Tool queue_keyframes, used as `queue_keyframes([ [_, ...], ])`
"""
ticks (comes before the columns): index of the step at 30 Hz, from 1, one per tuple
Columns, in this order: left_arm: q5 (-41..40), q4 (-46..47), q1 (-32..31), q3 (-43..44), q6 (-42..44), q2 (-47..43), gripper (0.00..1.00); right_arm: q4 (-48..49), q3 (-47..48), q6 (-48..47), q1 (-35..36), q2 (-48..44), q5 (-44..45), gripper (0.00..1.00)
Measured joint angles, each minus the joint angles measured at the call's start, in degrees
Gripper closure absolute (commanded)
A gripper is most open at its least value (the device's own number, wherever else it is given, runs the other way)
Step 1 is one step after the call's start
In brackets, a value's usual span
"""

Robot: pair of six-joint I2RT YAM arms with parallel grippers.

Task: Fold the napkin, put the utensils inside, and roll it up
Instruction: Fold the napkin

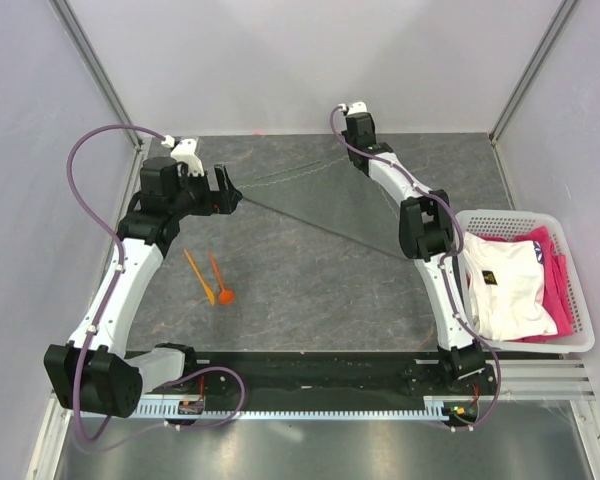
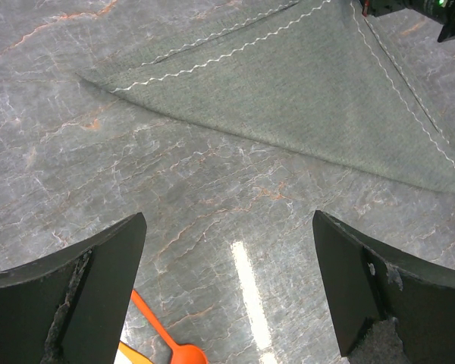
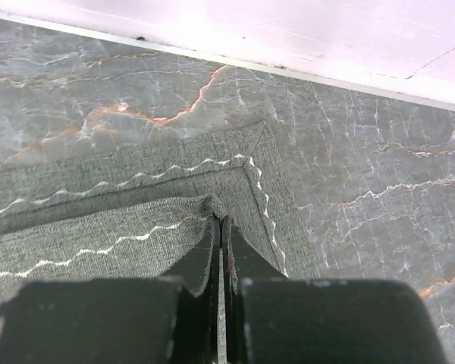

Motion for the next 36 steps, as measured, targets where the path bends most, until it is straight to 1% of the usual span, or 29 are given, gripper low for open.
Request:
queue_keyframes([
  [11,0.0,0.1,0.0,0.0,0.0,0.4,0.02,3.0,1.5,-0.2,-0.2,4.4,3.3,1.0],
  [36,0.1,0.2,0.0,0.0,0.0,1.1,0.02,7.5,3.4,-0.1,-2.0,4.7,4.9,1.0],
])
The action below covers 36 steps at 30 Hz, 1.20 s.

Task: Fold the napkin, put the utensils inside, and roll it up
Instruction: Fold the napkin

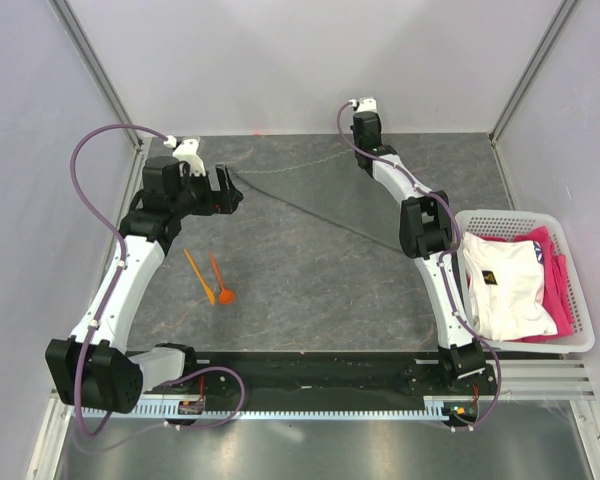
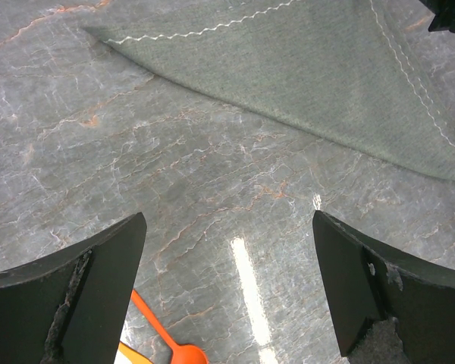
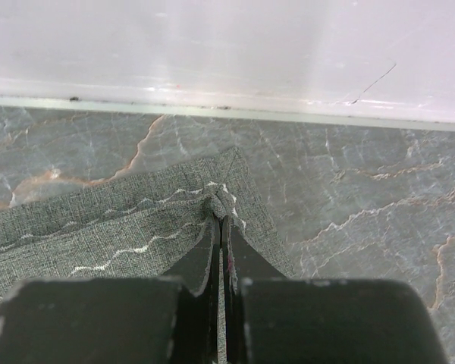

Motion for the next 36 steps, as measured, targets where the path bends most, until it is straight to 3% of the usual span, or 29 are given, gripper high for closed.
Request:
queue_keyframes([
  [36,0.6,0.0,0.0,0.0,0.0,0.7,0.02,4.2,-0.4,-2.8,-0.4,0.6,2.9,1.0],
])
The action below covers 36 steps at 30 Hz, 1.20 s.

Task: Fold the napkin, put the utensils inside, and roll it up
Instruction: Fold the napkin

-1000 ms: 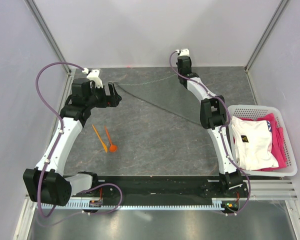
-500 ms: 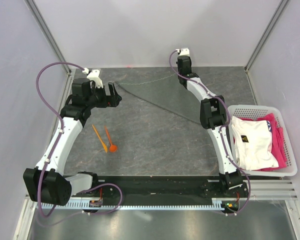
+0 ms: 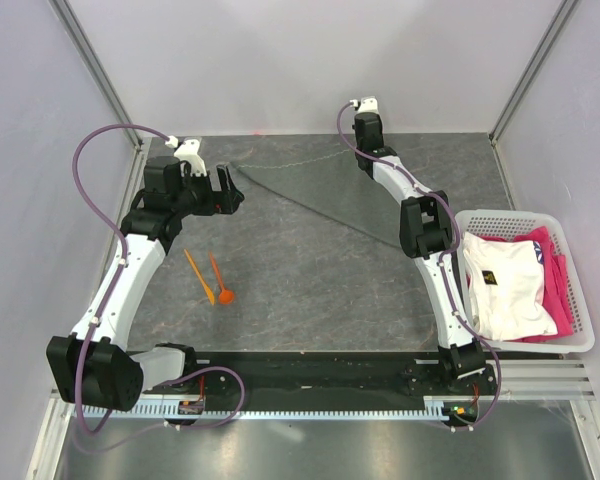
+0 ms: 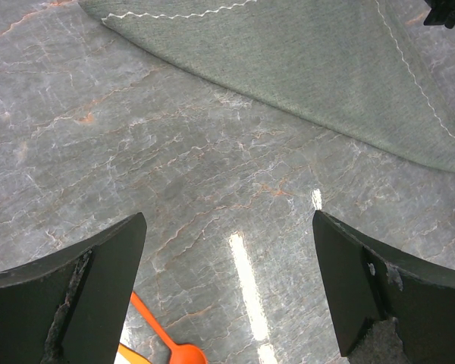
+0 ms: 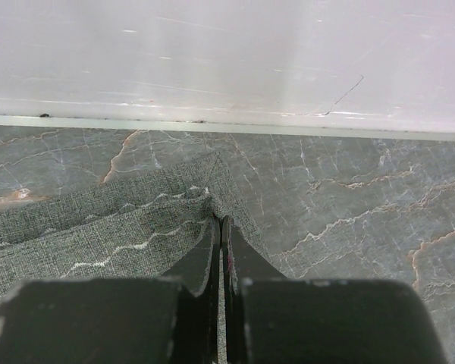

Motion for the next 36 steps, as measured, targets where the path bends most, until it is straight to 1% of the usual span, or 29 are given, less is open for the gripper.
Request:
queue_keyframes([
  [20,0.1,0.0,0.0,0.0,0.0,1.1,0.02,1.9,0.7,-1.2,0.0,0.3,0.0,1.0],
  [36,1.1,0.0,0.0,0.0,0.0,1.5,0.02,5.6,2.9,-2.8,0.0,2.1,0.5,1.0],
])
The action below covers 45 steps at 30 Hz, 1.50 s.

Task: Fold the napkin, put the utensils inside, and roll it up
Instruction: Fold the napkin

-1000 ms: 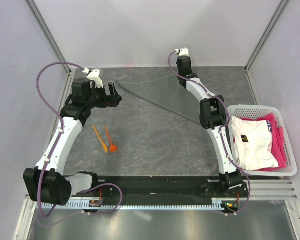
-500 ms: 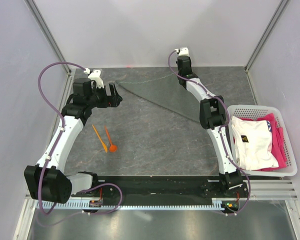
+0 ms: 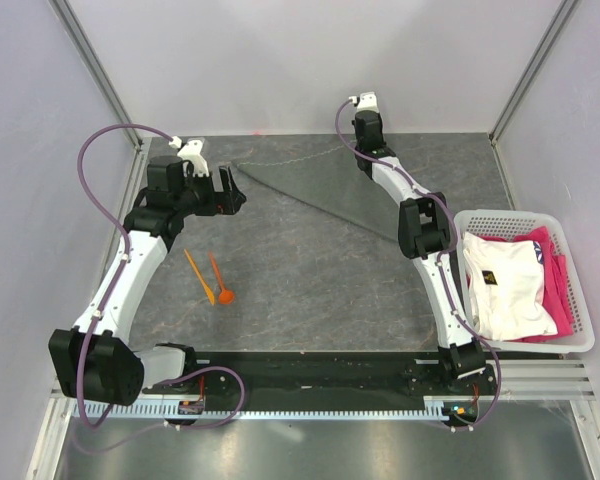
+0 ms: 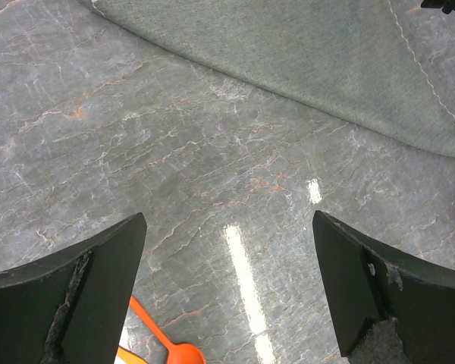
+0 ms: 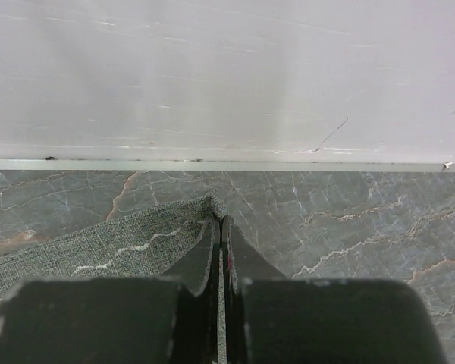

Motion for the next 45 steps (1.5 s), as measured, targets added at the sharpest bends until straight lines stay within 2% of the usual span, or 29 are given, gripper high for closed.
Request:
queue_keyframes([
  [4,0.0,0.0,0.0,0.0,0.0,0.1,0.02,0.4,0.1,-0.3,0.0,0.3,0.0,0.98],
  [7,0.0,0.0,0.0,0.0,0.0,0.2,0.01,0.8,0.1,-0.6,0.0,0.7,0.1,0.71],
  [8,0.0,0.0,0.0,0.0,0.0,0.2,0.01,0.9,0.1,-0.7,0.0,0.8,0.2,0.53],
  [10,0.0,0.0,0.0,0.0,0.0,0.2,0.0,1.0,0.1,-0.7,0.0,0.8,0.3,0.4],
  [13,0.0,0.0,0.0,0.0,0.0,0.2,0.0,2.2,-0.2,-1.0,0.0,0.8,0.4,0.33],
  [17,0.0,0.0,0.0,0.0,0.0,0.2,0.0,2.8,-1.3,-1.0,0.0,0.6,0.4,0.17],
  [21,0.0,0.0,0.0,0.0,0.0,0.2,0.0,3.3,-6.2,-1.0,0.3,-1.9,-0.8,0.09],
  [24,0.0,0.0,0.0,0.0,0.0,0.2,0.0,3.5,-14.8,-1.2,0.9,-7.8,-2.7,0.1],
  [29,0.0,0.0,0.0,0.0,0.0,0.2,0.0,2.7,-30.4,-0.8,3.6,-22.4,-8.3,0.2],
  [35,-0.1,0.0,0.0,0.0,0.0,0.1,0.0,0.5,-45.9,-0.8,9.2,-39.8,-16.0,0.41],
  [40,0.0,0.0,0.0,0.0,-0.1,0.0,0.0,-2.5,-53.8,-1.7,12.3,-43.0,-19.2,0.49],
  [45,-0.4,-0.1,0.0,0.0,-0.1,-0.7,0.0,-9.6,-58.5,-1.4,14.3,-42.4,-20.5,0.52],
])
